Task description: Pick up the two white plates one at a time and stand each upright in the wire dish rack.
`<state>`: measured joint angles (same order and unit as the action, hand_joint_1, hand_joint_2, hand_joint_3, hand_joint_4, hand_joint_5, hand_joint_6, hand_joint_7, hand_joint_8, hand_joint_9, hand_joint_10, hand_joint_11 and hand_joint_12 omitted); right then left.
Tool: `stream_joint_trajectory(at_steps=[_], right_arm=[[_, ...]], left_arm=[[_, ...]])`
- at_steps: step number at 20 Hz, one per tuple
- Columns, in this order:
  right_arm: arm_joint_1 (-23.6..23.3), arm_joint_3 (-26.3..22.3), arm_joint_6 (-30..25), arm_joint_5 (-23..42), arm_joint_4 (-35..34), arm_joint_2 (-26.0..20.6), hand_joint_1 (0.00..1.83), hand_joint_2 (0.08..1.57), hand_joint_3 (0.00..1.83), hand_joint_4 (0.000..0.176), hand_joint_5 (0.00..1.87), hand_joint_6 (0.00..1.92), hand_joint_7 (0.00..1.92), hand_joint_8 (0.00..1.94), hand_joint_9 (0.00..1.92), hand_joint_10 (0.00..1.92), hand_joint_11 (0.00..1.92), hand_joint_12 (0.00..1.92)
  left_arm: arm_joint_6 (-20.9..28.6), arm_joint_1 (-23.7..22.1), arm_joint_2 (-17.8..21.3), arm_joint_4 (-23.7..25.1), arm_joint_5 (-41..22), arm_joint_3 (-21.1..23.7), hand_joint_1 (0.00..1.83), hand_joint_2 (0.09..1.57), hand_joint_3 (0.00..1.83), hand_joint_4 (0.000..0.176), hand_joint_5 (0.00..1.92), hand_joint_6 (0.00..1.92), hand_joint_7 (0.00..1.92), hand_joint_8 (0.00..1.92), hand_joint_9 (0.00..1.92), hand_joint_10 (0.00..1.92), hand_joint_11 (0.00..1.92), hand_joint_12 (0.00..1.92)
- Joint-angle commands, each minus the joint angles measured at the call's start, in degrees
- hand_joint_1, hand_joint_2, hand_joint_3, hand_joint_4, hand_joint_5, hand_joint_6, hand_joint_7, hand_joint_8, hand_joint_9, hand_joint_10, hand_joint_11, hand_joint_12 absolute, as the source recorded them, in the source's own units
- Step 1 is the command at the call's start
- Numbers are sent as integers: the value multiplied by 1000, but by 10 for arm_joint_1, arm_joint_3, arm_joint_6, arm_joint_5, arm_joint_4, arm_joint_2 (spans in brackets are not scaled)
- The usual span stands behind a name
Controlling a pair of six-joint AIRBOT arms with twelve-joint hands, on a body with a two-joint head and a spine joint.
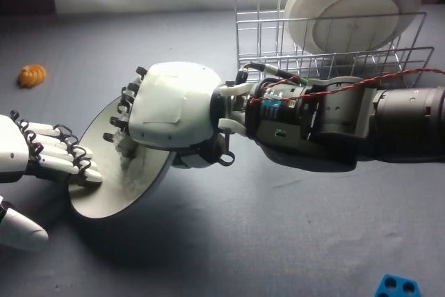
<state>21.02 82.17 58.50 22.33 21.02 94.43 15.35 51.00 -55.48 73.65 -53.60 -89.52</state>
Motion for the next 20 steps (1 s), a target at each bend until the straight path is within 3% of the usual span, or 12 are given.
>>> stream_joint_trajectory(at_steps=[1,5,11,14,20], right_arm=[[0,-3,-1,36,-9,-3,1386,1078,1,0,967,980,1043,844,1034,997,811,1145],[6,-16,4,47,-9,-13,1382,1090,1,0,932,1046,1021,895,1013,1008,804,1148],[14,-26,4,51,-9,-23,1377,1107,1,0,922,1051,977,984,956,1094,735,1247],[13,-27,3,51,-9,-24,1382,1092,0,0,948,1008,1012,914,995,1045,770,1203],[16,-63,1,54,-10,-50,1379,1104,0,0,909,1054,1007,936,963,1090,759,1228]], left_arm=[[2,13,-23,86,1,10,0,1110,0,0,398,4,383,5,338,4,0,636],[2,7,-21,86,3,10,0,1109,0,0,368,0,358,0,328,1,0,619],[-6,-67,0,58,-4,12,0,1112,0,0,378,4,366,3,330,2,0,609],[-6,-98,14,45,-11,18,0,1114,0,0,373,1,358,0,322,0,0,612],[-7,-182,63,41,-19,56,0,1113,0,0,371,0,356,0,320,0,1,616]])
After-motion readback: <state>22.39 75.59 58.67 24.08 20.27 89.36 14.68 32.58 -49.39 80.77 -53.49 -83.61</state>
